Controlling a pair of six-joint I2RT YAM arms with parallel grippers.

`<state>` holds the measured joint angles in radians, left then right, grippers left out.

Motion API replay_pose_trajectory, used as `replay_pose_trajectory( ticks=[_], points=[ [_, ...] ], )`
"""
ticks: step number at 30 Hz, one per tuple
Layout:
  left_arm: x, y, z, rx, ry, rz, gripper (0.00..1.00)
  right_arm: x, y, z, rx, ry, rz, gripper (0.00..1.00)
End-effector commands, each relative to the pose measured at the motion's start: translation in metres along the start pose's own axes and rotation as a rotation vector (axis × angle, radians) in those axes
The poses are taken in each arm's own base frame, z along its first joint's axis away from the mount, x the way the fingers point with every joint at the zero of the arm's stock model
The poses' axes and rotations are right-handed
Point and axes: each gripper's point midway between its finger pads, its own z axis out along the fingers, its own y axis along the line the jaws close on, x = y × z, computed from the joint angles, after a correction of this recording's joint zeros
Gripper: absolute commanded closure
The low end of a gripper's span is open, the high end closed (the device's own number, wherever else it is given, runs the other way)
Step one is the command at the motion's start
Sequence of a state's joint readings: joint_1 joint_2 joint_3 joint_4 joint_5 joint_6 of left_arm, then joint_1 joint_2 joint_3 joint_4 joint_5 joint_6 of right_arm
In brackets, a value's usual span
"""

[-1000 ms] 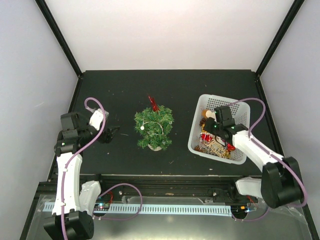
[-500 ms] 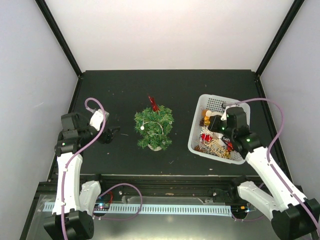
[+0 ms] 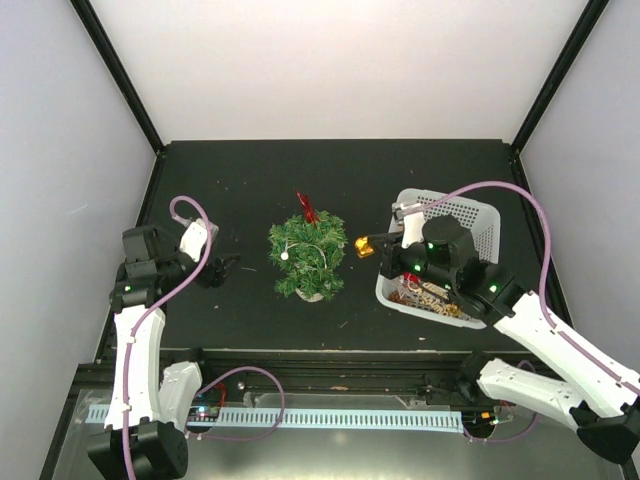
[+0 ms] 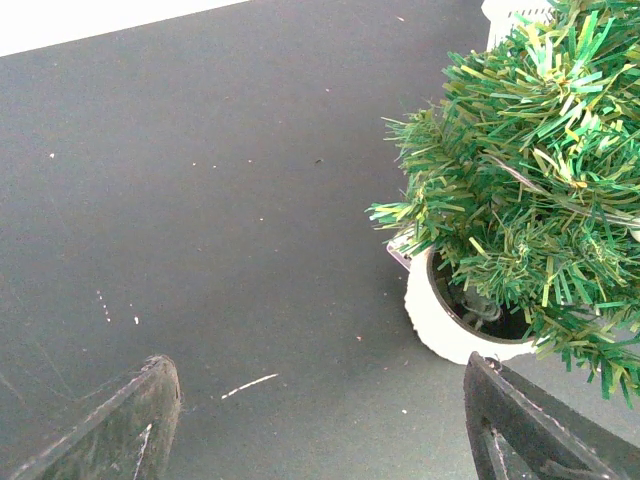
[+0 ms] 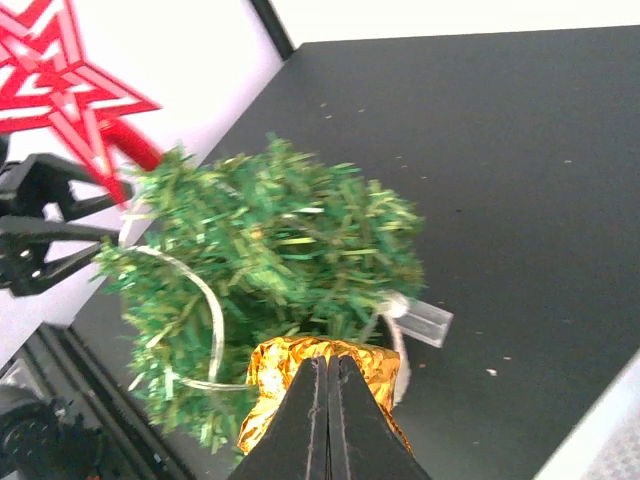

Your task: Decorate the small christmas tree

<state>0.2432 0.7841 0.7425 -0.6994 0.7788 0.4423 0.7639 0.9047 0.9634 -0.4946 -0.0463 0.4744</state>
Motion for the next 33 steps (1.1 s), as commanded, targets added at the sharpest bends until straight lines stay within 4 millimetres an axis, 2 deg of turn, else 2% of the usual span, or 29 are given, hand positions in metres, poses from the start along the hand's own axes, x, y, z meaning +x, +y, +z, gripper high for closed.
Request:
replay_pose_trajectory(
  ticks=[1,7,23,33],
  points=[
    [-0.008,-0.001,-0.004,-0.001,-0.039,0.032,0.21,-0.003,0.022,0.006,-0.042,-0.011,-0.042,0.99],
    [-0.008,-0.001,-0.004,-0.004,-0.039,0.032,0.22,-0.003,0.04,0.023,-0.093,0.007,-0.047,0.99],
    [-0.006,0.0,-0.002,0.0,-0.035,0.029,0.22,-0.009,0.055,0.05,-0.131,0.021,-0.043,0.99],
    [-0.006,0.0,-0.002,0.004,-0.032,0.027,0.22,0.014,0.043,0.068,-0.085,0.072,-0.039,0.99]
  ],
)
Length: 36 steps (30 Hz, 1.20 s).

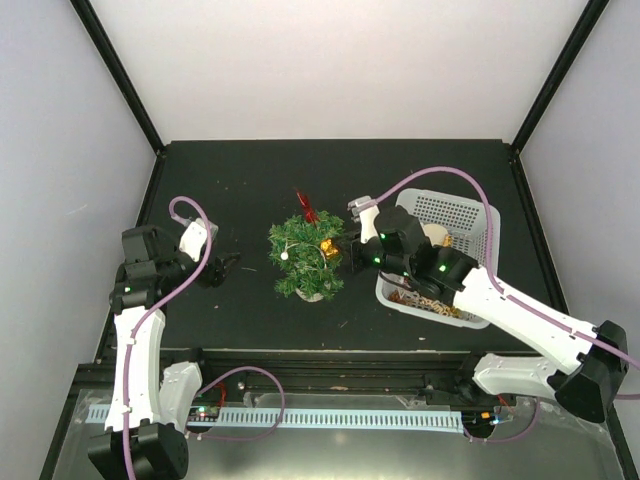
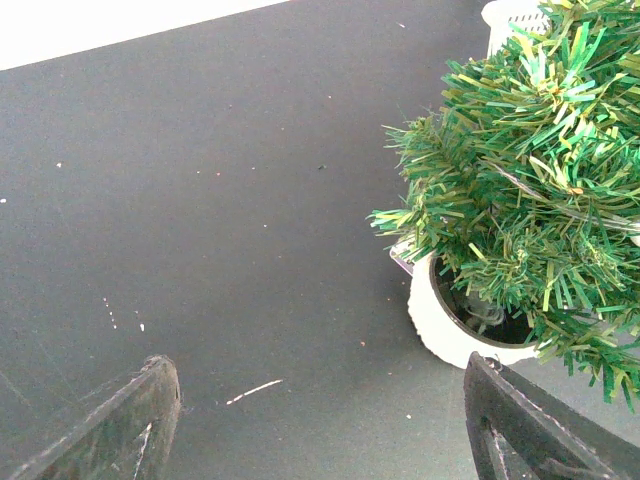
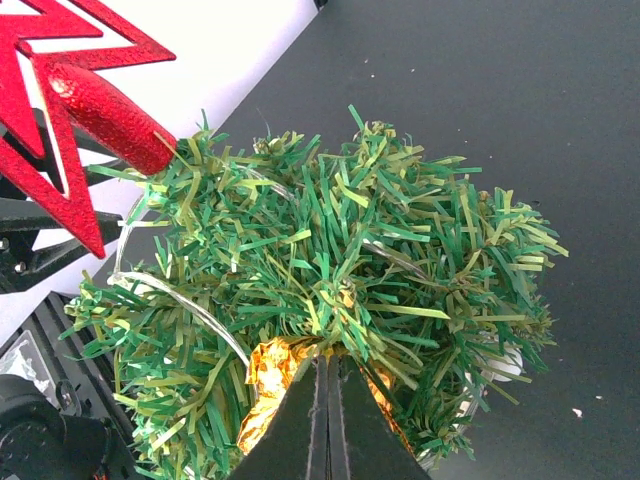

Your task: Decorate the small christmas tree

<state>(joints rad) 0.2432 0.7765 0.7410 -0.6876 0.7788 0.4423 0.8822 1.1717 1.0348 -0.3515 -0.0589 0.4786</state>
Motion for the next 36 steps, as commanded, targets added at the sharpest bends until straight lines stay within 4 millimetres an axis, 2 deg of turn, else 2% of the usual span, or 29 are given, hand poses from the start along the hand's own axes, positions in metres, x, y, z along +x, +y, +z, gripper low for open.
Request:
replay_pose_trajectory(
  ticks=[1,19,32,36],
  points=[
    [-0.003,0.0,-0.001,0.01,-0.021,0.014,0.22,-0.001,0.0,0.001,0.001,-0.027,0.007,0.99],
    [-0.003,0.0,-0.001,0.008,-0.022,0.015,0.21,0.016,-0.002,0.02,0.011,0.015,0.011,0.99],
    [-0.003,0.0,-0.001,0.005,-0.023,0.017,0.21,0.01,0.001,0.018,0.008,0.004,0.009,0.99],
    [-0.004,0.0,-0.002,0.004,-0.025,0.02,0.22,0.007,0.001,0.015,0.014,-0.002,0.007,0.96]
  ],
)
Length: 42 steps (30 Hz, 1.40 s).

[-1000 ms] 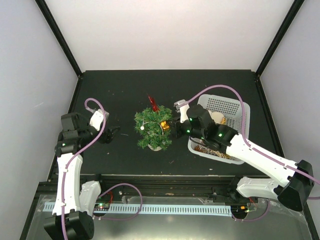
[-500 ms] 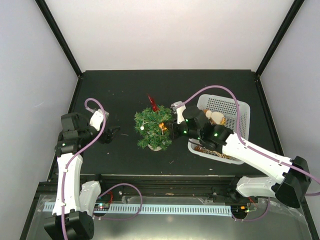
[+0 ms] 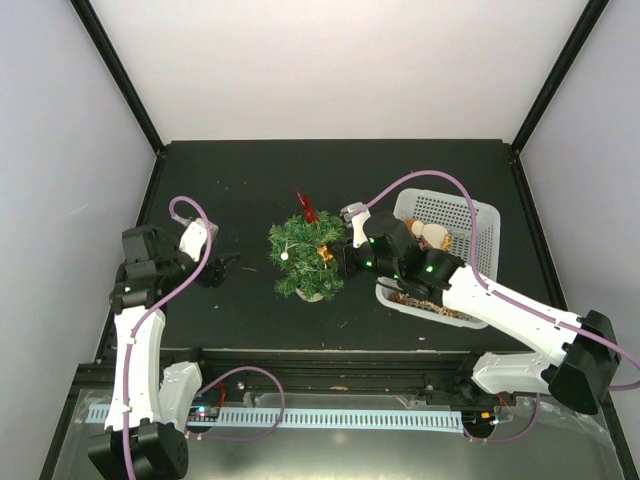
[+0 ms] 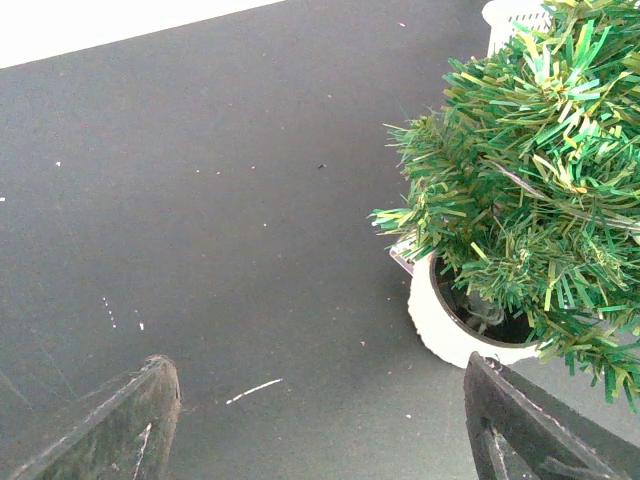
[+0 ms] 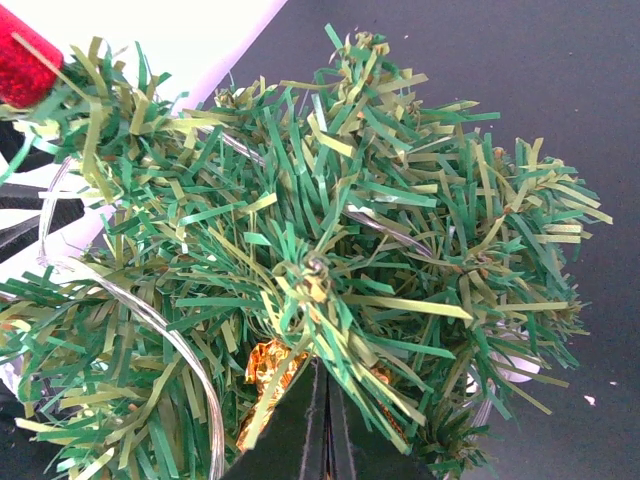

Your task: Decorate the small christmas tree

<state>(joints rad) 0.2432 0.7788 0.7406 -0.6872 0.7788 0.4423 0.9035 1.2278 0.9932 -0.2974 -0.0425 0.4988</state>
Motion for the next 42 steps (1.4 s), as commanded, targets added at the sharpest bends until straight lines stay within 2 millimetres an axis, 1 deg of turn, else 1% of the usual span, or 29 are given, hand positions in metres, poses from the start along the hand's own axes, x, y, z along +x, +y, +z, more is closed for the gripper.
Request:
replay_pose_trajectory(
  ticks=[1,7,13,21,26,30,32,34,36,39,42],
  points=[
    [-0.004,-0.001,-0.002,0.003,-0.026,0.022,0.22,-0.013,0.006,-0.008,-0.002,-0.04,-0.007,0.95],
    [-0.005,-0.001,-0.003,0.002,-0.028,0.024,0.21,-0.014,0.007,-0.009,-0.004,-0.04,-0.006,0.88],
    [-0.005,-0.001,-0.003,0.001,-0.028,0.024,0.21,-0.016,0.007,-0.011,0.006,-0.045,-0.007,0.84],
    [-0.005,-0.001,-0.003,0.0,-0.028,0.025,0.21,-0.023,0.007,-0.019,0.012,-0.069,-0.007,0.7],
    [-0.005,-0.001,-0.003,-0.001,-0.028,0.025,0.21,-0.026,0.007,-0.024,0.017,-0.078,-0.007,0.67],
    [-0.005,-0.001,-0.003,0.0,-0.03,0.026,0.22,-0.024,0.002,-0.028,0.045,-0.075,-0.006,0.66],
    [-0.005,-0.001,-0.004,-0.001,-0.029,0.027,0.21,-0.023,-0.007,-0.035,0.089,-0.084,0.004,0.65],
    [-0.005,-0.001,-0.004,-0.002,-0.029,0.027,0.21,-0.018,-0.022,-0.045,0.163,-0.088,0.019,0.65],
    [-0.005,-0.001,-0.003,0.0,-0.028,0.025,0.21,-0.007,-0.044,-0.056,0.263,-0.085,0.037,0.64],
    [-0.004,-0.001,-0.002,0.003,-0.026,0.019,0.21,0.009,-0.078,-0.073,0.425,-0.072,0.06,0.58],
    [-0.004,-0.001,-0.001,0.012,-0.026,0.016,0.21,0.029,-0.11,-0.082,0.536,-0.026,0.113,0.56]
  ],
)
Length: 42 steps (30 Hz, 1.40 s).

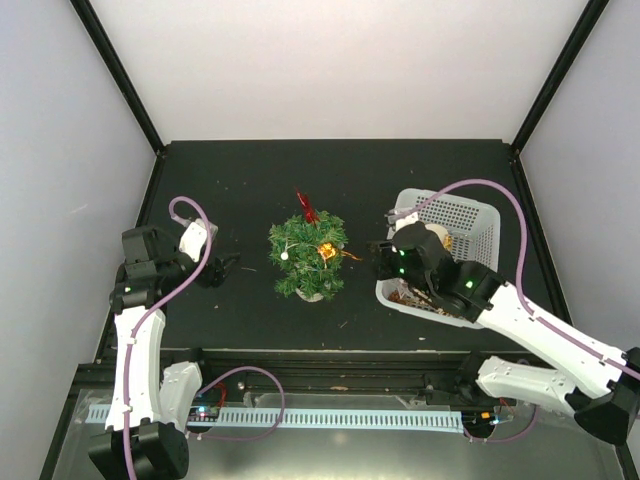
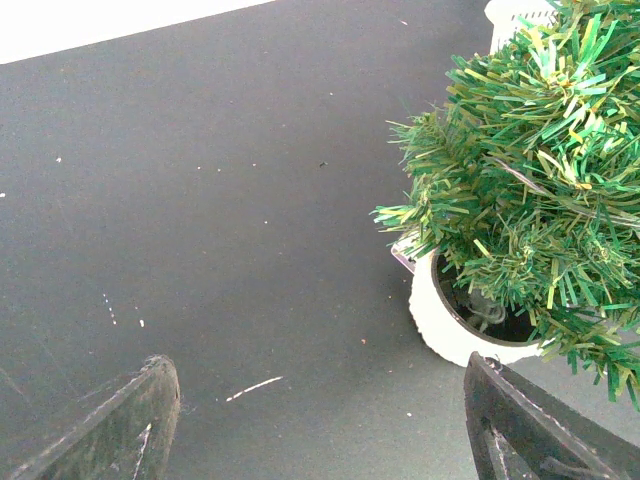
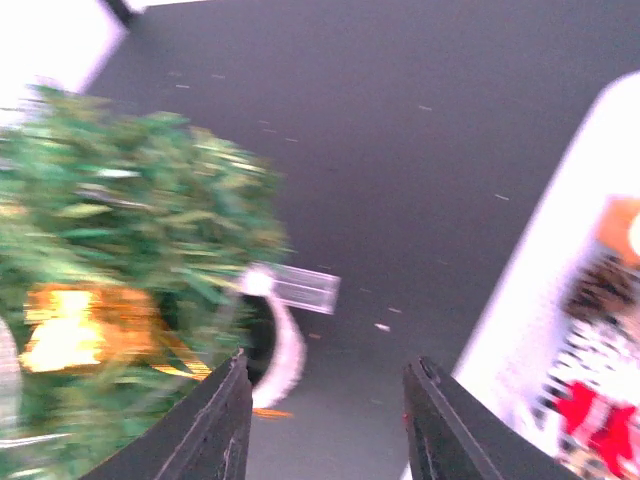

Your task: Decorate the small christmas tree

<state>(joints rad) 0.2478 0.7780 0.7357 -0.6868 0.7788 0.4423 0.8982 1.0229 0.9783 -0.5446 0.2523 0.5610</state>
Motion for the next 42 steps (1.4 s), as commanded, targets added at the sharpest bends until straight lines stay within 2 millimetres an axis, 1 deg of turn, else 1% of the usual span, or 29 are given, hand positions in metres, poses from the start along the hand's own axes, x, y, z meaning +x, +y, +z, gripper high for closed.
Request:
replay_pose_trajectory(
  ticks=[1,3,6,8,11,15,18,22,25,31,34,37,42],
  points=[
    [-0.006,-0.002,-0.001,0.016,-0.026,0.018,0.21,0.036,-0.071,0.001,0.271,0.087,0.05,0.54],
    [-0.006,-0.002,-0.001,0.016,-0.024,0.019,0.21,0.049,-0.089,0.007,0.305,0.125,0.09,0.48],
    [-0.005,-0.001,-0.001,0.015,-0.02,0.014,0.21,0.065,-0.117,0.02,0.356,0.18,0.153,0.44],
    [-0.004,0.0,0.0,0.017,-0.016,0.011,0.21,0.074,-0.131,0.029,0.384,0.218,0.185,0.42],
    [-0.004,0.002,0.002,0.019,-0.009,0.003,0.21,0.084,-0.147,0.043,0.417,0.277,0.228,0.41],
    [-0.003,0.003,0.004,0.026,0.0,-0.011,0.21,0.095,-0.162,0.063,0.443,0.322,0.273,0.41],
    [-0.003,0.004,0.004,0.028,0.006,-0.017,0.21,0.099,-0.17,0.078,0.452,0.321,0.32,0.41],
    [-0.002,0.005,0.005,0.029,0.019,-0.023,0.21,0.113,-0.181,0.092,0.458,0.341,0.381,0.42],
    [-0.002,0.005,0.005,0.031,0.024,-0.026,0.21,0.122,-0.19,0.097,0.481,0.36,0.392,0.43],
    [-0.002,0.004,0.005,0.037,0.026,-0.026,0.21,0.13,-0.208,0.103,0.525,0.377,0.412,0.43],
    [-0.002,0.004,0.005,0.037,0.025,-0.025,0.21,0.139,-0.209,0.108,0.519,0.405,0.42,0.44],
    [-0.001,0.005,0.006,0.037,0.027,-0.028,0.21,0.146,-0.208,0.11,0.506,0.42,0.43,0.5],
    [-0.001,0.005,0.006,0.039,0.028,-0.028,0.22,0.142,-0.206,0.105,0.497,0.387,0.442,0.59]
  ],
)
